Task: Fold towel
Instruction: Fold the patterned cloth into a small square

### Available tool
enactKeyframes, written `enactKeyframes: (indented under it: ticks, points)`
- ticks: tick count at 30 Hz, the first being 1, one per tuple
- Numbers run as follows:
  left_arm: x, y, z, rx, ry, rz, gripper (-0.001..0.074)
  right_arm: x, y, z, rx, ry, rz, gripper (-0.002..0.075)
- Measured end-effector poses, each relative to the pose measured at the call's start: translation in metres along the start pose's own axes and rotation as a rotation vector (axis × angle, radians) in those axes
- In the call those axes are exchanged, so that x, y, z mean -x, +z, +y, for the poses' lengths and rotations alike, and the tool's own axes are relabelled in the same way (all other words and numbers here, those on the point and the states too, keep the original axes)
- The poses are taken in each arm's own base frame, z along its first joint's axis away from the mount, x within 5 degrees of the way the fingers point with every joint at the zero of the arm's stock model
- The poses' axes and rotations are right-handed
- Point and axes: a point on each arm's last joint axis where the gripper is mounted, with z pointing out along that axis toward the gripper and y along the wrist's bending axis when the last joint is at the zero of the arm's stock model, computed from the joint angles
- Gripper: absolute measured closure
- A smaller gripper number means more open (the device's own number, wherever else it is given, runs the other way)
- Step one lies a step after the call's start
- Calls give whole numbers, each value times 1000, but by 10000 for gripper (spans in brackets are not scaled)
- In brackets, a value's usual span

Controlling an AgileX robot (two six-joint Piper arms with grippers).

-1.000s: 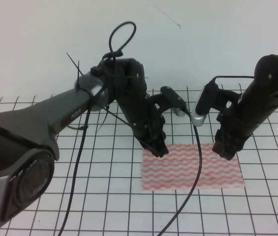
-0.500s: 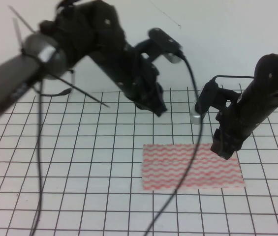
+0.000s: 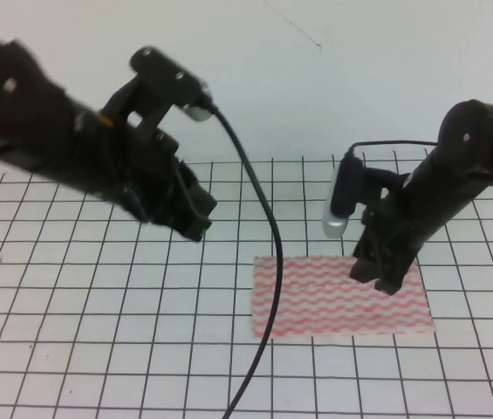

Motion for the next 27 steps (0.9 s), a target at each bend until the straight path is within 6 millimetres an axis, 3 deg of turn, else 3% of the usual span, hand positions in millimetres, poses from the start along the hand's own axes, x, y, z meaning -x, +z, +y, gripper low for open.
enactKeyframes:
  ticks: [3, 7, 13, 27]
  points:
    - [-16, -6, -6, 31, -69, -40, 736, 5, 7, 4, 30, -55, -32, 467]
    - [-36, 1, -6, 69, -179, -41, 736, 4, 21, 8, 57, -64, -16, 457]
    - [-57, 14, -5, 85, -201, 2, 736, 4, 37, 11, 51, -115, 23, 412]
    - [-60, 16, -5, 91, -200, 4, 736, 2, 54, 10, 47, -110, 51, 424]
